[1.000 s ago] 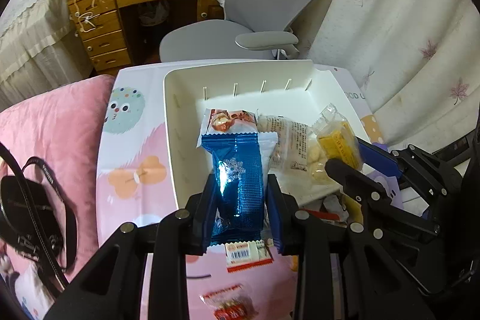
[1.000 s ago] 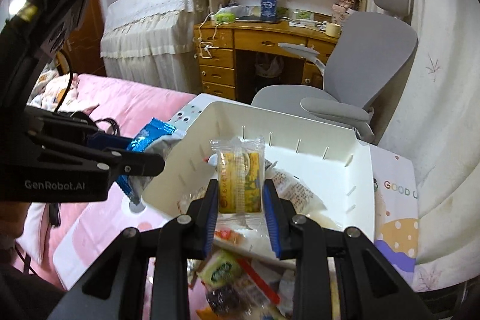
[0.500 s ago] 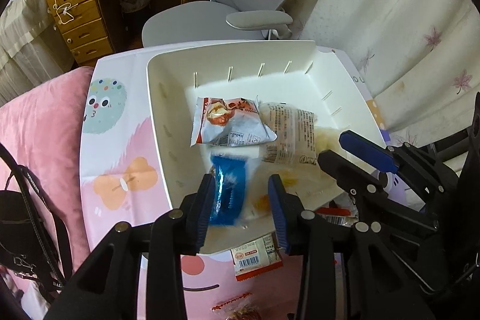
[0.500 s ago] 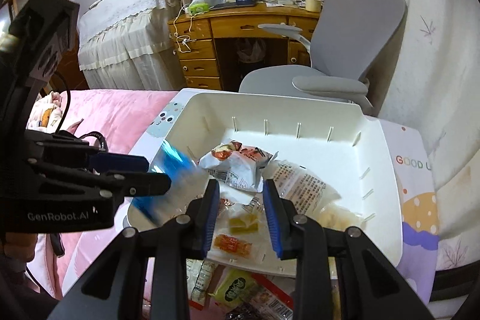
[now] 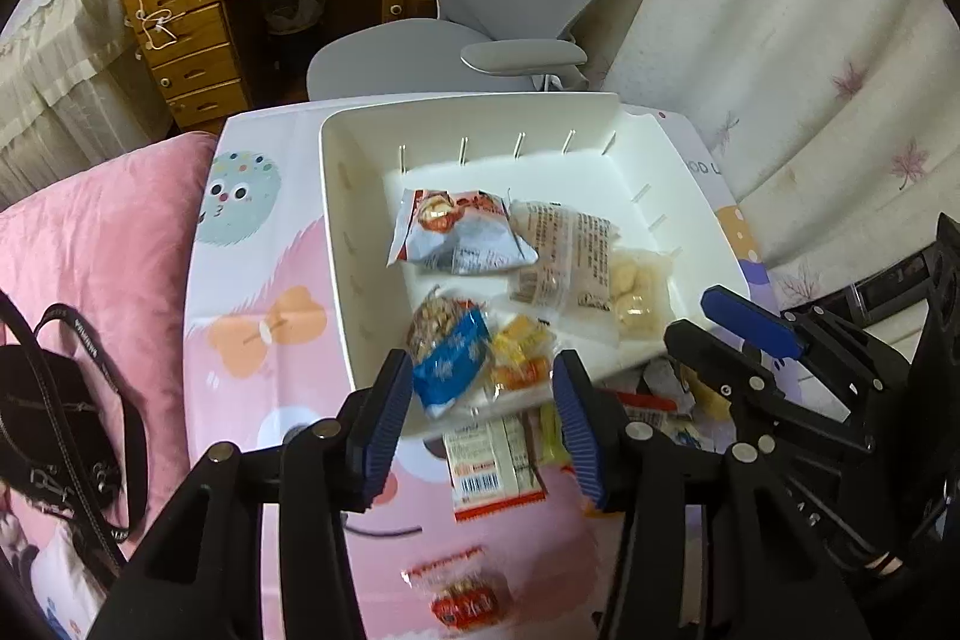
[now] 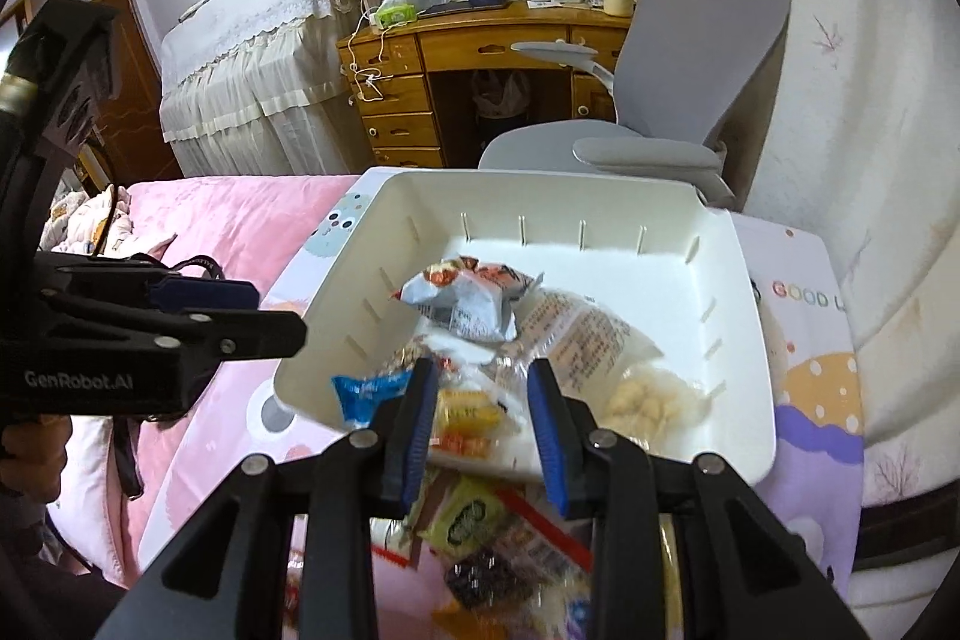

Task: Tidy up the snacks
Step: 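Open both grippers over the tray to drop the snacks, then withdraw both grippers toward the red-wrapped snack and the yellow cake bag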

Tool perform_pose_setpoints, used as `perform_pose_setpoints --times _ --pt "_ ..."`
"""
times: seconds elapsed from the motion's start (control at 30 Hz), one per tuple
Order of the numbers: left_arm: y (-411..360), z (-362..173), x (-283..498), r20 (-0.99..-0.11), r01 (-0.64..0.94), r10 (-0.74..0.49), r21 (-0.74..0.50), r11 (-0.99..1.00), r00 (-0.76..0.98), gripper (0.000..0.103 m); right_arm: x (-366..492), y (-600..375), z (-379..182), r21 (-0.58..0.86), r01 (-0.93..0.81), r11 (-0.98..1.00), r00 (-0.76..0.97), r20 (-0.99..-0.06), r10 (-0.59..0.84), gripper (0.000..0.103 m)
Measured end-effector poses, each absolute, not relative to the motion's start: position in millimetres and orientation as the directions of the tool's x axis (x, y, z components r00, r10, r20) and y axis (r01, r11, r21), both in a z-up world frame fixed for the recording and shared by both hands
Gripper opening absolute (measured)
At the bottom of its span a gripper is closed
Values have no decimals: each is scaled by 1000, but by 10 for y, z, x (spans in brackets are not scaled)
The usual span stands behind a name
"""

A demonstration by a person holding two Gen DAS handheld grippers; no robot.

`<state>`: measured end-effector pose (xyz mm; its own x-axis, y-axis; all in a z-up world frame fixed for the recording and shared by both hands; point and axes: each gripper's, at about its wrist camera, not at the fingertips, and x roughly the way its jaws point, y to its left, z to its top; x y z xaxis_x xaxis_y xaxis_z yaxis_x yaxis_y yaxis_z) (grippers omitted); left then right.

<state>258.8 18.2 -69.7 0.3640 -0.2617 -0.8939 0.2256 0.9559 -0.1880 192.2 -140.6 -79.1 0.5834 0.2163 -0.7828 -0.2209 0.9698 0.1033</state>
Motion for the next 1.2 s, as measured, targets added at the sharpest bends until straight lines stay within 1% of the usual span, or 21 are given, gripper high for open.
perform_pose_setpoints --times 0.07,0.2,0.37,0.47,0.63,0.8,0.83,0.87,0.93,1.1,1.2 --pt "179 -659 2467 -893 213 -254 -185 959 370 50 1831 -1470 -772 122 -216 969 575 -786 227 37" --pt "160 -618 2176 -893 172 -244 -191 966 379 51 1627 -1585 -736 144 -216 966 556 -795 243 40" --pt "131 -611 1833 -889 111 -219 -190 975 402 58 1354 -1787 -715 167 -212 963 532 -807 257 47" --pt "117 -646 1660 -888 75 -206 -193 978 412 64 1218 -1914 -730 170 -212 962 516 -817 258 51" --pt "132 -746 1376 -885 -2 -197 -219 976 422 79 1027 -2095 -795 168 -212 963 484 -838 253 57" --pt "167 -910 1166 -894 -78 -185 -236 969 408 86 922 -2215 -882 161 -229 960 453 -855 252 64" --pt "172 -944 1128 -898 -92 -178 -233 968 403 87 903 -2236 -902 162 -231 959 447 -858 253 68" --pt "174 -980 1090 -901 -103 -169 -228 968 399 87 895 -2254 -923 167 -231 959 441 -860 256 73" --pt "177 -1056 1030 -911 -127 -148 -211 969 386 88 884 -2305 -967 189 -214 958 426 -865 266 78" --pt "168 -1257 933 -936 -162 -119 -180 970 331 88 863 -2413 -1072 217 -175 960 402 -875 271 80" --pt "188 -1358 882 -944 -191 -117 -182 965 309 88 859 -2481 -1177 220 -129 967 390 -885 254 80"
